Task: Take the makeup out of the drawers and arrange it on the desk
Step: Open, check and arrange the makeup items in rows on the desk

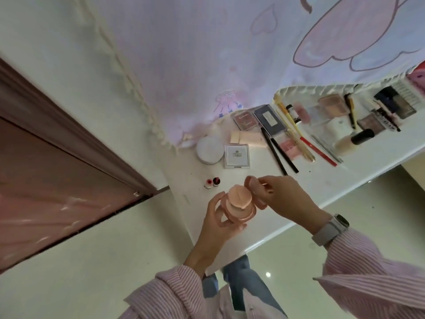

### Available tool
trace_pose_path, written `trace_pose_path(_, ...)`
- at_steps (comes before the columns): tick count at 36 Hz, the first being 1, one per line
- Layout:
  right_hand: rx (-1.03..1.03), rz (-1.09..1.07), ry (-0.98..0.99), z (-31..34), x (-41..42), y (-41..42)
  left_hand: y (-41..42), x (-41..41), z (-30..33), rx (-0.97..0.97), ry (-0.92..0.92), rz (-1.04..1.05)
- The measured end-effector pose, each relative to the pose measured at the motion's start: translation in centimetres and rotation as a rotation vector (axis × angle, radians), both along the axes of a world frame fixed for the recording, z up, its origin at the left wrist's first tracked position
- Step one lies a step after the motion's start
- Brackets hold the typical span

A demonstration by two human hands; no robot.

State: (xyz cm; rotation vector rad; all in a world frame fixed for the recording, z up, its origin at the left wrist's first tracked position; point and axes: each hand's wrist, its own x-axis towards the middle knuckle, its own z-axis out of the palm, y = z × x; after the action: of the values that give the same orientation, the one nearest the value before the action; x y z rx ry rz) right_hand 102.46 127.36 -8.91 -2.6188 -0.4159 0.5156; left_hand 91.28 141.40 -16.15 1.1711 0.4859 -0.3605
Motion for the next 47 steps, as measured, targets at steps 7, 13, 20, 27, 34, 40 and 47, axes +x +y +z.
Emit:
trace_pose_path(7, 0.052, -0.002, -0.003, -0.8, -0.4, -0.9, 0.0, -0.1, -0.8, 0.164, 0.005, -0.036)
trace_pose_path(13, 0.128, -0.066, 0.043, -1.9, -1.2, -2.0, -0.4, -0.4, -1.6, 0.581, -0.121, -0.157)
trace_pose_path(20, 0.111, -0.083, 0.054, -2.8, -1.8, -2.6, -1.4, 0.7, -2.0, 1.226, -0.312, -0.488)
trace_pose_path(27, 0.144, -0.134, 0.101, -2.7, -1.6, -2.7, -1.8, 2.0, -4.0, 1.29, -0.502, -0.603)
trace_pose_path(34, 0.168, -0.159, 0.119, -3.0, -1.0, -2.7, -1.3, 1.5, -4.7, 1.361, -0.561, -0.559)
trace_pose_path(40, 0.167, -0.172, 0.126, -3.3, -0.6, -2.5, -1.8, 1.2, -5.4, 1.433, -0.503, -0.602)
trace_pose_path(47, 0.171, -0.184, 0.136, -3.7, 0.0, -2.4, -1.4, 1.5, -5.5, 1.448, -0.533, -0.551)
